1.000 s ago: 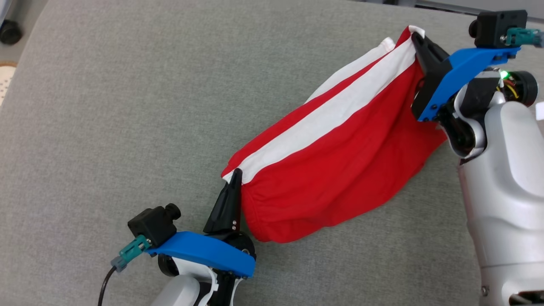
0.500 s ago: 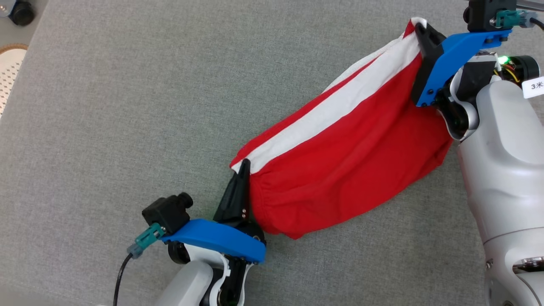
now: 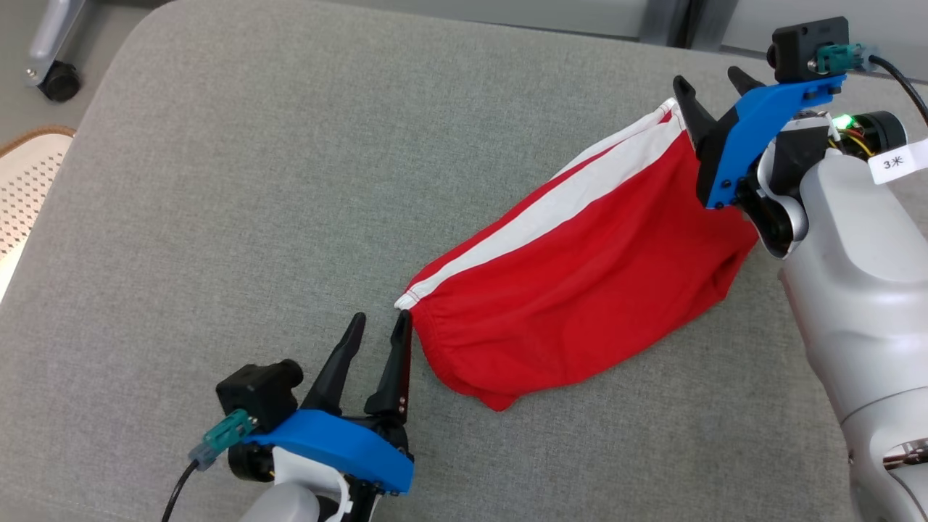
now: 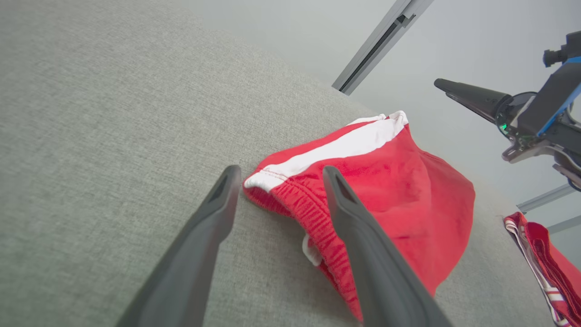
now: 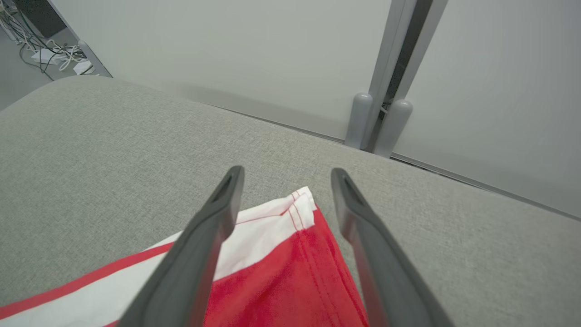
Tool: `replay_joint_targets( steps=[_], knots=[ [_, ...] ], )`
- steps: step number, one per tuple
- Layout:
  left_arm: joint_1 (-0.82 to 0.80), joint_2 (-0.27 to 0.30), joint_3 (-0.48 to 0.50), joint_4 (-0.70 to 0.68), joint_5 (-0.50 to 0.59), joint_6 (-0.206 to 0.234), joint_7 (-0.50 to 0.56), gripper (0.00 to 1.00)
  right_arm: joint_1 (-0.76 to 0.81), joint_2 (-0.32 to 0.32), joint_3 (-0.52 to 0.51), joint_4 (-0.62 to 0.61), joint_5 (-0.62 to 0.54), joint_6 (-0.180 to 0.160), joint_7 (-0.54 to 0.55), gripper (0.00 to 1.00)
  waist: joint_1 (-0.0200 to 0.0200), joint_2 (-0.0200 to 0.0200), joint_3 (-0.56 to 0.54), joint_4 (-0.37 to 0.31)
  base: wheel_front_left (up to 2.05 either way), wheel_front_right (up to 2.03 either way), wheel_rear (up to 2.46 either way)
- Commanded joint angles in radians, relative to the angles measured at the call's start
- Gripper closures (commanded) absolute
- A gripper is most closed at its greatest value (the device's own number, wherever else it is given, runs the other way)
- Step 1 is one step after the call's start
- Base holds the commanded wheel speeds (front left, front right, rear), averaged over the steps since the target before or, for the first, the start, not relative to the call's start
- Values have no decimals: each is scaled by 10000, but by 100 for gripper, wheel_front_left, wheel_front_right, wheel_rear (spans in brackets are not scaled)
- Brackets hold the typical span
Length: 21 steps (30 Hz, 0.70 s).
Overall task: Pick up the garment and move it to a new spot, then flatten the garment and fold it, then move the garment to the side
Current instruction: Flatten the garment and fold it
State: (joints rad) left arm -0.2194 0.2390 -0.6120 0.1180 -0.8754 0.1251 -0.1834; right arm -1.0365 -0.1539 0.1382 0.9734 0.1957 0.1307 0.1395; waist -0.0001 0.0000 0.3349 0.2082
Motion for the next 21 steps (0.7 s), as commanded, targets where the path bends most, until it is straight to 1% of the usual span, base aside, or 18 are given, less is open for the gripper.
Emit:
replay_joint_targets(
  steps=[1,4,8,11,15,19,20,21],
  knots=[
    [130,155,62,-194,94,130,-5,0,135,-153,107,53,101,1,82,0,1,0,-143,-67,0,0,0],
    [373,573,293,-659,263,402,-141,0,293,-470,465,159,314,1,361,0,1,0,-344,-34,0,0,0],
    [552,929,785,-1173,417,820,-355,0,530,-942,910,281,628,1,977,0,1,0,-445,61,0,0,0],
    [612,1125,1110,-1418,510,1029,-481,0,728,-1277,1057,346,815,1,1305,0,1,0,-359,151,0,0,0],
    [668,1324,1523,-1587,664,1293,-592,0,1030,-1395,1151,483,1094,1,1615,0,1,0,-214,225,0,0,0],
    [757,1436,1822,-1654,782,1416,-669,0,1283,-1368,1344,571,1294,1,1864,0,1,0,-146,261,0,0,0],
    [805,1425,1889,-1666,795,1471,-696,0,1331,-1343,1405,583,1311,1,1896,2,1,0,-146,260,0,0,0],
    [851,1411,1955,-1677,815,1507,-717,0,1381,-1322,1456,605,1345,1,1959,28,1,0,-151,257,0,0,0]
  ],
)
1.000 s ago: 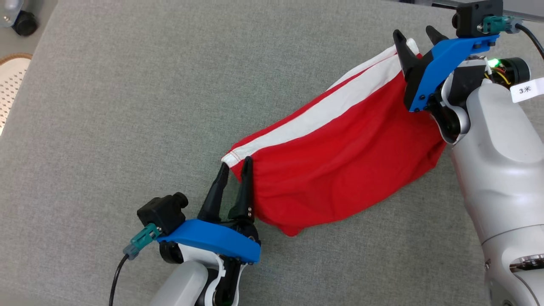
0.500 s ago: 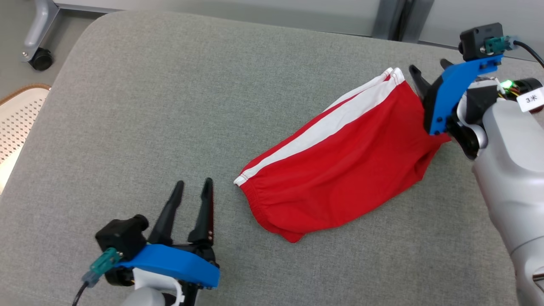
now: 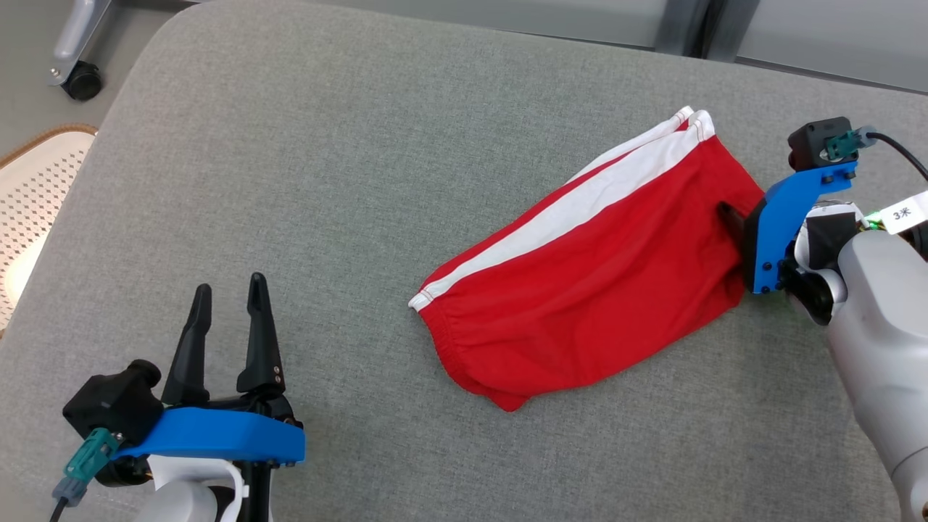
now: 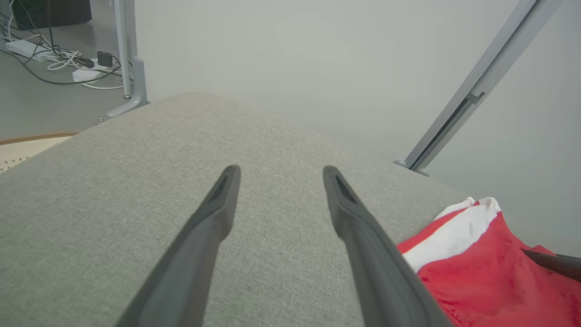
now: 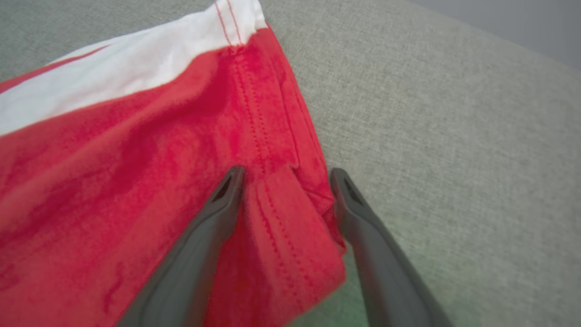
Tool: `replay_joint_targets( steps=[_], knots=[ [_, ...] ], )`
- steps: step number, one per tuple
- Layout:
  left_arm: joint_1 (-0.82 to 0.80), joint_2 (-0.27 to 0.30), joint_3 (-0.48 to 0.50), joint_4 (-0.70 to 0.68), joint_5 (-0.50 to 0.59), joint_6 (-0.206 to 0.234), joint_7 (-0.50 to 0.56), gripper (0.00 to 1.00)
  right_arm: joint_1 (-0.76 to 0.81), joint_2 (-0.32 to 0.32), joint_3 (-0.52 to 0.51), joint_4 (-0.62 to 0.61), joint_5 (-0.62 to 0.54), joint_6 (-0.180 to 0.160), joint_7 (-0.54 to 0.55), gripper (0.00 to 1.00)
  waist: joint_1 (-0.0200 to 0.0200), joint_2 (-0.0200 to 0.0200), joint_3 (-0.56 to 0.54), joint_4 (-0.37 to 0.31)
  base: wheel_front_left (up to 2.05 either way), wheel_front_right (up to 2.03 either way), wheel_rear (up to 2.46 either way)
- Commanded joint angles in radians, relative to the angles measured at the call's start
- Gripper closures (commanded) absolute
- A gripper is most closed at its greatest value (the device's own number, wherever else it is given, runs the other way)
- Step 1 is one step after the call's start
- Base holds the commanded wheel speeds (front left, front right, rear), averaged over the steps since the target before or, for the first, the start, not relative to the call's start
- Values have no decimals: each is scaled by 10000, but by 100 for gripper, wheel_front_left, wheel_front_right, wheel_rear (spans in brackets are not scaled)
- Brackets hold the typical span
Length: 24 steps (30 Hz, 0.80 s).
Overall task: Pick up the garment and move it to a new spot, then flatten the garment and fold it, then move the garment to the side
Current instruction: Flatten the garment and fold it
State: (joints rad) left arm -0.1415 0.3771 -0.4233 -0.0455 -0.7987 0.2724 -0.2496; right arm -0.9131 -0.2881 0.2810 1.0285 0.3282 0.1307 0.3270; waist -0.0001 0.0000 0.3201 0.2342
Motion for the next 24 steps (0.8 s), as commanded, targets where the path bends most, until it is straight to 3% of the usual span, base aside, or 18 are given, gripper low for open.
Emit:
replay_joint_targets(
  steps=[1,4,6,16,24],
  knots=[
    [97,19,120,-52,82,62,-78,0,219,69,86,82,73,1,120,55,1,0,-14,-9,0,0,0],
    [109,-23,199,-80,164,86,-94,0,331,192,182,111,179,1,97,78,1,0,-51,-49,0,0,0],
    [119,-55,239,-91,193,82,-94,0,338,273,172,81,258,1,-91,100,1,0,-87,-115,0,0,0],
    [-98,15,391,-26,466,56,-129,0,251,674,-208,-156,637,-1,-1490,100,1,0,-353,-840,0,0,0],
    [-33,117,307,130,539,-89,-83,0,1591,1084,-577,-1018,1647,1,-2880,100,1,0,-1020,-1949,0,0,0]
  ],
)
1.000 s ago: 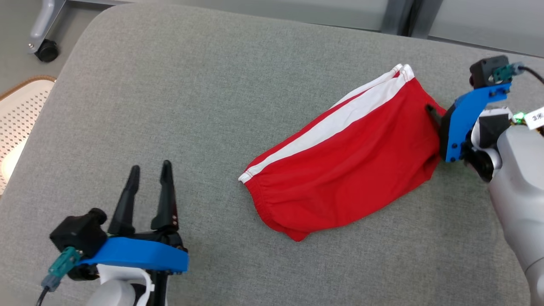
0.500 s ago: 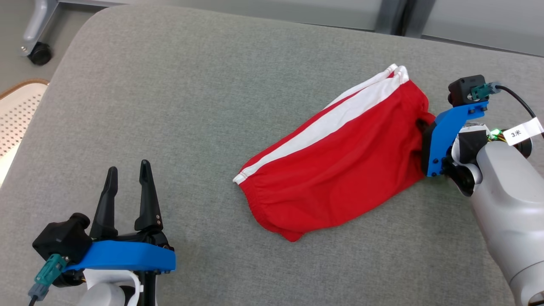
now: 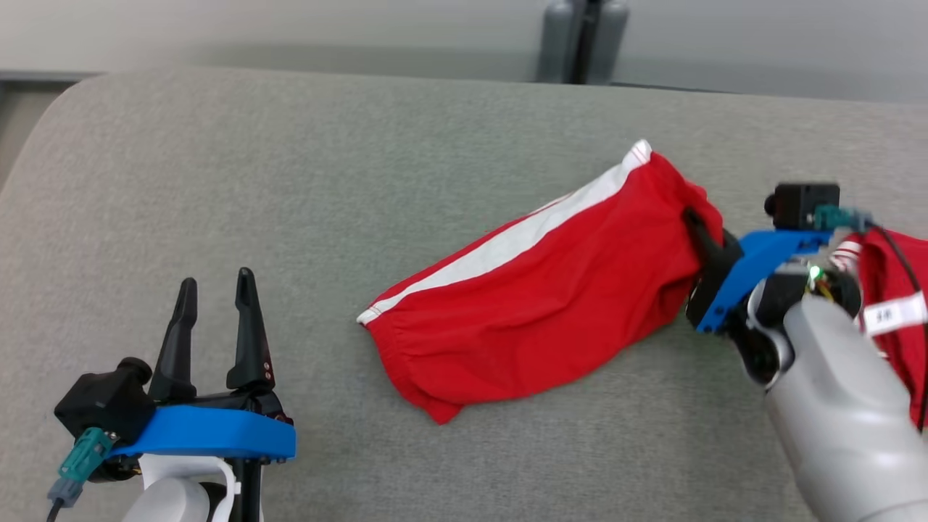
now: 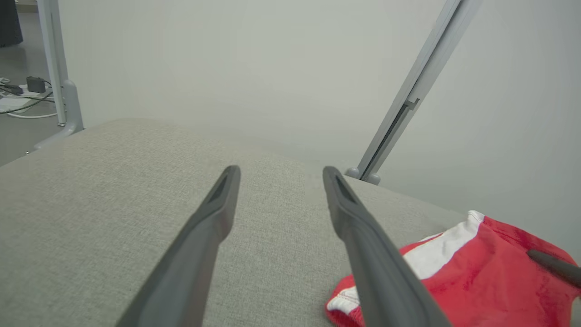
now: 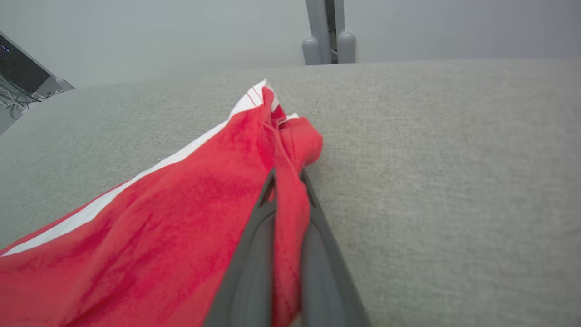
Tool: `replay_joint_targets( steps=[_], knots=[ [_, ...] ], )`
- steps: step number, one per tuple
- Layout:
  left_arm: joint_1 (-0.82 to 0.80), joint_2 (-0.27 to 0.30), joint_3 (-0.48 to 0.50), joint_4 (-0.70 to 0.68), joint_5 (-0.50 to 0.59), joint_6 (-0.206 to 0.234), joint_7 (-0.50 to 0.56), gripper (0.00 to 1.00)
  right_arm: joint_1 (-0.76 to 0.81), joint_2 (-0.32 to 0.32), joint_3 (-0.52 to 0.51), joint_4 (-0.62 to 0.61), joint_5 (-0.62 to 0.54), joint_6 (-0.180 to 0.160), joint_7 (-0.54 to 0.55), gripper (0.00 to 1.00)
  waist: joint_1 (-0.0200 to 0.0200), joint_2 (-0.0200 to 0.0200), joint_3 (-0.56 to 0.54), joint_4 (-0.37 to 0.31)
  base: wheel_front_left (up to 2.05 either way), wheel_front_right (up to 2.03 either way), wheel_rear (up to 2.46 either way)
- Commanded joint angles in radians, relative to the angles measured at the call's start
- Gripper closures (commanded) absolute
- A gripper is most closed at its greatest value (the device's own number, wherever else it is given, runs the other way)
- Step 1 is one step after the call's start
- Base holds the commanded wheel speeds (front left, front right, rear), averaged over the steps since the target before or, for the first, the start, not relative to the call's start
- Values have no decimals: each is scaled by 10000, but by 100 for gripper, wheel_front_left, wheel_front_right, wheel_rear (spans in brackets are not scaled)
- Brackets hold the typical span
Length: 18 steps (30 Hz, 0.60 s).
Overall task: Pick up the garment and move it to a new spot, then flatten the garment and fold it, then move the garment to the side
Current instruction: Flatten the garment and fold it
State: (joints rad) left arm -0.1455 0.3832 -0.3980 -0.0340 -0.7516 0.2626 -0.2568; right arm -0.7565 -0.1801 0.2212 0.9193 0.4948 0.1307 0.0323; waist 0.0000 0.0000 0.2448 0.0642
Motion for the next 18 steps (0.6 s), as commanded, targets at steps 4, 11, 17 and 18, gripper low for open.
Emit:
replay_joint_targets(
  steps=[4,11,17,18],
  knots=[
    [153,172,-122,51,99,-134,66,0,1268,239,-229,-531,314,1,-644,100,0,0,-618,-736,0,0,0],
    [363,217,-245,25,132,-124,147,0,3439,729,-1108,-1650,307,1,-1657,100,0,0,-967,-1171,0,0,0],
    [451,172,-485,96,216,-140,142,0,4514,1050,-1931,-2769,-27,1,-1498,100,0,0,-1052,-1188,0,0,0],
    [458,138,-539,122,228,-160,149,0,4621,1069,-2051,-2882,-143,1,-1404,100,0,0,-1065,-1143,0,0,0]
  ],
)
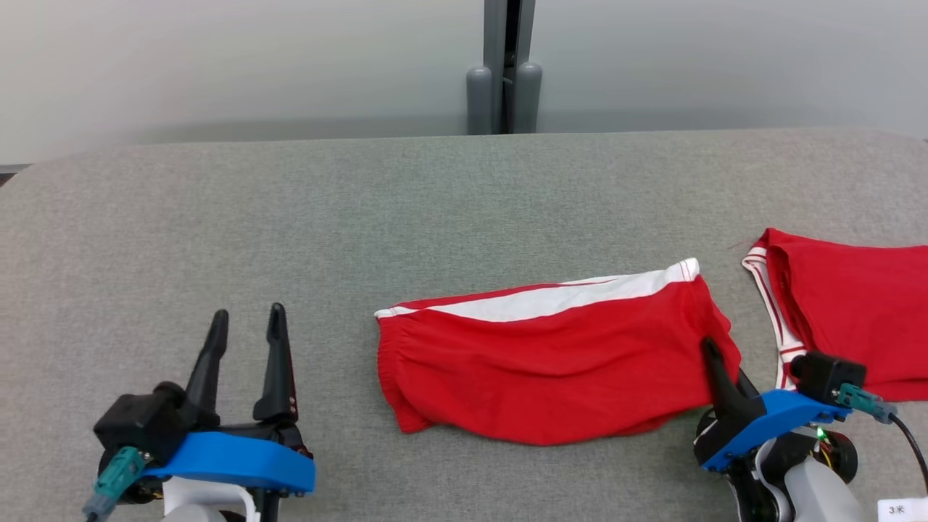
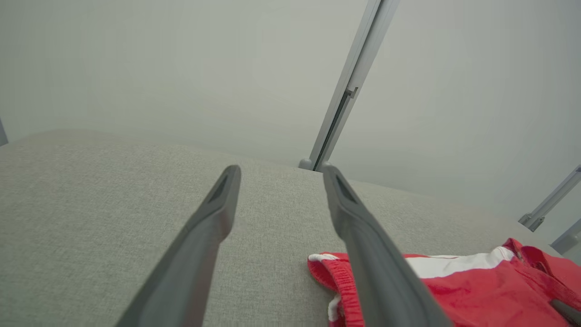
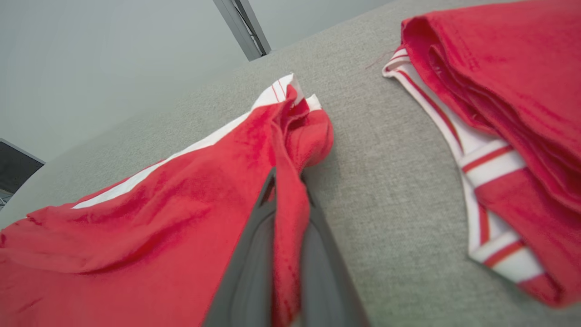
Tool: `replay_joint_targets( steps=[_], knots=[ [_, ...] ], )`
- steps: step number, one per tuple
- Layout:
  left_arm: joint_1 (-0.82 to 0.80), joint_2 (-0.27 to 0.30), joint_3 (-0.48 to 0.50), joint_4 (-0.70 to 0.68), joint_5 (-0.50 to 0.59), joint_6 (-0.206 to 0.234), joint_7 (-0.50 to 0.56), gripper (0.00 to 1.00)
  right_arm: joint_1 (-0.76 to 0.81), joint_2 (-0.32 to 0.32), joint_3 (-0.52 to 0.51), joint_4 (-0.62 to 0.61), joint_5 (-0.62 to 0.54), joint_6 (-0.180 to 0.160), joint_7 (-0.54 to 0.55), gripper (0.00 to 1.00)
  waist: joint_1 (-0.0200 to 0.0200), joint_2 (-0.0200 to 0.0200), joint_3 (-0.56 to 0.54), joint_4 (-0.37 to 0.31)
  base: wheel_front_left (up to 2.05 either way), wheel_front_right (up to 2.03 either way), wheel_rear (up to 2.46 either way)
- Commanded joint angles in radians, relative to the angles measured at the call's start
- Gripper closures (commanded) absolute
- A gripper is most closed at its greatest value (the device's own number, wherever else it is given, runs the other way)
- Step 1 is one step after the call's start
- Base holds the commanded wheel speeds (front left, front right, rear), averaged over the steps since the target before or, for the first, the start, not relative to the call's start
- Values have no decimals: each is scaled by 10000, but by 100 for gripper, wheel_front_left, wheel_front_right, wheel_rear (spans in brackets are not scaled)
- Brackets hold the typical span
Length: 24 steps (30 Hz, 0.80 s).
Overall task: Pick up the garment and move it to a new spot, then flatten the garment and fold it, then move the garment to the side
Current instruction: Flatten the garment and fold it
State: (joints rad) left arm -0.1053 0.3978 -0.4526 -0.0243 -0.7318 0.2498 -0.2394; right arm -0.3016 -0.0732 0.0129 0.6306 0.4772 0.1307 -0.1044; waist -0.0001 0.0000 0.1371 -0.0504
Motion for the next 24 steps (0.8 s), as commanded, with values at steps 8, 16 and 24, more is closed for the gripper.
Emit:
replay_joint_targets(
  steps=[8,16,24],
  knots=[
    [154,-161,-242,270,34,-81,-23,0,327,214,-424,-918,-732,1,542,100,1,0,-200,551,0,0,0],
    [279,-235,-195,373,-50,-62,-88,0,-624,218,2085,-1971,485,1,1020,100,1,0,-439,1006,0,0,0],
    [266,-249,-199,412,-50,-108,-84,0,-1554,212,5014,-1047,1436,1,1337,100,1,0,-532,1398,0,0,0]
  ],
)
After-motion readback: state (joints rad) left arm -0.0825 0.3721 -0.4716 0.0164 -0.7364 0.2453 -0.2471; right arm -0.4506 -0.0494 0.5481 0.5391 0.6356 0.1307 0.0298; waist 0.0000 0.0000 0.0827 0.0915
